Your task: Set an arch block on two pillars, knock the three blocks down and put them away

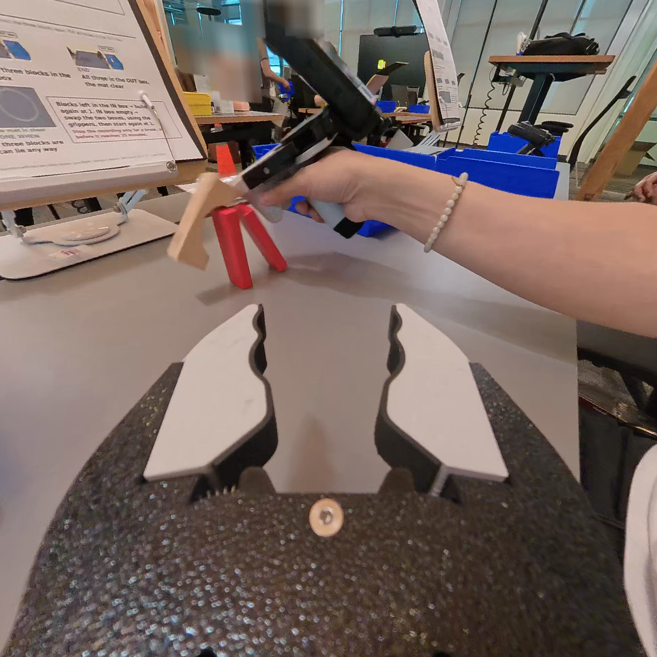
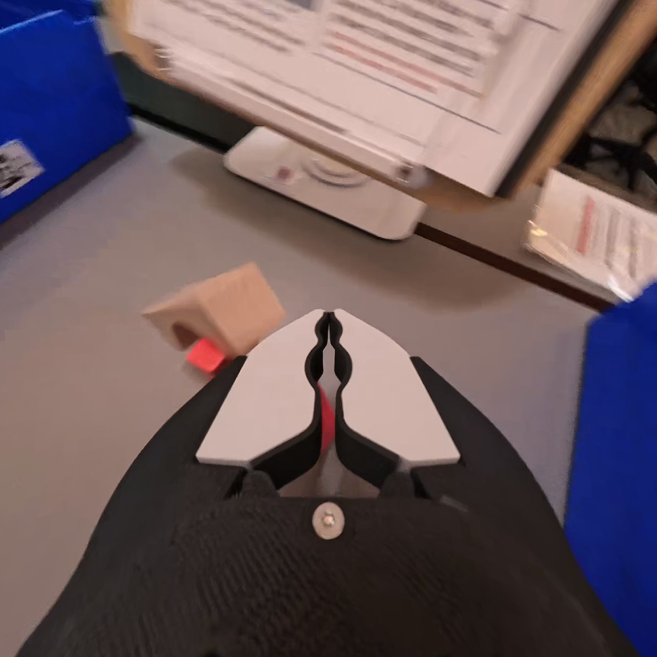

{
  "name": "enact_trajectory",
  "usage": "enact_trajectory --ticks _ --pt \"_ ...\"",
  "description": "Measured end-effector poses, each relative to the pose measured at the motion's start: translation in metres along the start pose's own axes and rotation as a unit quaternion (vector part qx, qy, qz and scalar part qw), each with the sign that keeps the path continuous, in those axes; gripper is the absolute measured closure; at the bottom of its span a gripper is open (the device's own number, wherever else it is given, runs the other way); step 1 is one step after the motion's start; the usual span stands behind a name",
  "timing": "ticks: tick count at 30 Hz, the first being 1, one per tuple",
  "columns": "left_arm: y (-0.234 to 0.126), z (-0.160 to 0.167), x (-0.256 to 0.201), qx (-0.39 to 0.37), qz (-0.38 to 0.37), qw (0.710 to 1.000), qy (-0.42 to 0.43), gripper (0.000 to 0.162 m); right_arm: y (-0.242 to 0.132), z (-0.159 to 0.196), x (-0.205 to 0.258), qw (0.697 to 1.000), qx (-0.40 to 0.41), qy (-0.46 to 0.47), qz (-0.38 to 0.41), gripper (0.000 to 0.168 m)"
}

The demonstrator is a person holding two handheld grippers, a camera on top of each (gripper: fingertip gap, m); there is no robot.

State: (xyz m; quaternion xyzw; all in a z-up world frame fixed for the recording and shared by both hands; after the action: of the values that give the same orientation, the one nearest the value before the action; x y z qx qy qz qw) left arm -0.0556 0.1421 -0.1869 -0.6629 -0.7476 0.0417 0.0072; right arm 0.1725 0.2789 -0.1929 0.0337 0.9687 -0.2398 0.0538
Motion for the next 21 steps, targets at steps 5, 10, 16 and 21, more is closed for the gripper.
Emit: enact_trajectory --ticks 5,10,16,21 --pt "-0.014 0.002 -0.004 0.005 -0.011 1.0 0.007 0.094 0.002 -0.005 0.053 0.986 0.023 -0.143 -0.08 0.168" --pt "-0.032 0.006 -0.003 0.005 -0.034 0.999 0.007 0.094 -0.013 -0.015 0.046 0.984 0.016 -0.143 -0.101 0.168" --pt "-0.047 0.006 -0.004 -0.005 -0.059 0.998 -0.005 0.094 -0.019 0.004 0.02 0.966 0.085 -0.201 -0.136 0.146" --pt "-0.052 0.01 -0.008 -0.001 -0.067 0.998 -0.005 0.094 -0.028 0.03 0.017 0.919 0.17 -0.277 -0.224 0.096"
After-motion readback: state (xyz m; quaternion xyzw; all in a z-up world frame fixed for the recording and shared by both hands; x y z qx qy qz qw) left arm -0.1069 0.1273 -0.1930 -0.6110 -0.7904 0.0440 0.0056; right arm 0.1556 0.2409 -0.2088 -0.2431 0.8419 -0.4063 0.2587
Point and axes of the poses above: each gripper's, where its closed fingertips meet, y out along the fingers, z out of its underside, x = y × z across the jaws, the point moved 2 cm from there along -y, back along the fingers, and after that the axes turned 3 degrees about -x, right-handed, at the moved point
